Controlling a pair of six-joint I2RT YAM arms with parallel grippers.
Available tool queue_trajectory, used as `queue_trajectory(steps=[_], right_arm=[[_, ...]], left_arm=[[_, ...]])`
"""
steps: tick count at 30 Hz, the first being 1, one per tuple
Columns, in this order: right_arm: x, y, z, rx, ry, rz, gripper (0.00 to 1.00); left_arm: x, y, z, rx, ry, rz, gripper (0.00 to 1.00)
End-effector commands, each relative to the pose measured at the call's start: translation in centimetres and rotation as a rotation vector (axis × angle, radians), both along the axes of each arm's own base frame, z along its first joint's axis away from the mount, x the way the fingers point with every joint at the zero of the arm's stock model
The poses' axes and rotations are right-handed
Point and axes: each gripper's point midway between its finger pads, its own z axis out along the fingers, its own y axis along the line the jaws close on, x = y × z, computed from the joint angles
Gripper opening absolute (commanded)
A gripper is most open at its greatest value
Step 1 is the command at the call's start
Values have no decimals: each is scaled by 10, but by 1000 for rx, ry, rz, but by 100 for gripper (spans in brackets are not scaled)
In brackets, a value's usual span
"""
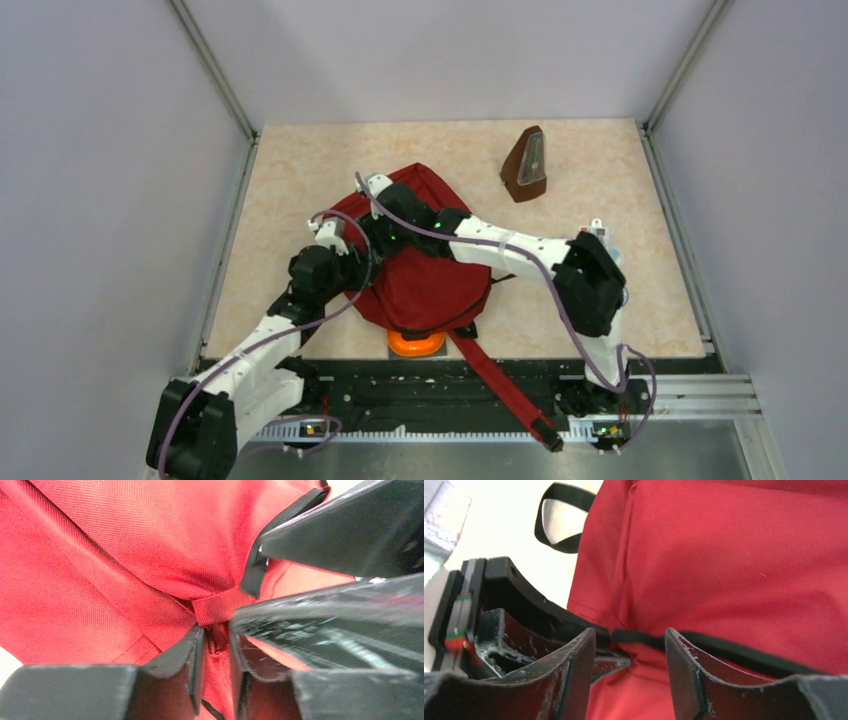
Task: Pack the student bag
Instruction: Unzip the student bag at the center of the board.
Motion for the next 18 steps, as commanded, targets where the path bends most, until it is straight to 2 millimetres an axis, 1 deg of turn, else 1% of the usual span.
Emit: queue_trajectory(steps=[1,4,6,8,10,12,14,16,18], right_arm=[[7,-35,75,81,-134,-90,56],[15,-56,74,59,-149,-144,60],[24,-65,70,51,-152,-178,61],[37,-70,66,54,-151,-213,62],[53,-74,65,46,-165,-252,64],[67,-79,61,-3,-199,-297,65],[77,-83,48,-59,-221,-333,67],[82,-86,33,-111,-223,-350,68],[80,-92,18,-159,-202,-359,68]], left_arm=[[1,-10,63,-82,-155,-30,35],[-10,7,61,-42,-109,40,50],[-15,15,62,-25,-96,72,55],[-19,18,66,-20,-85,83,59],[-24,19,72,-19,-75,78,61],[-25,20,79,-18,-75,81,64],[-23,19,87,-21,-85,86,69],[-18,13,96,-31,-83,59,73],[-13,2,106,-29,-59,-1,73]])
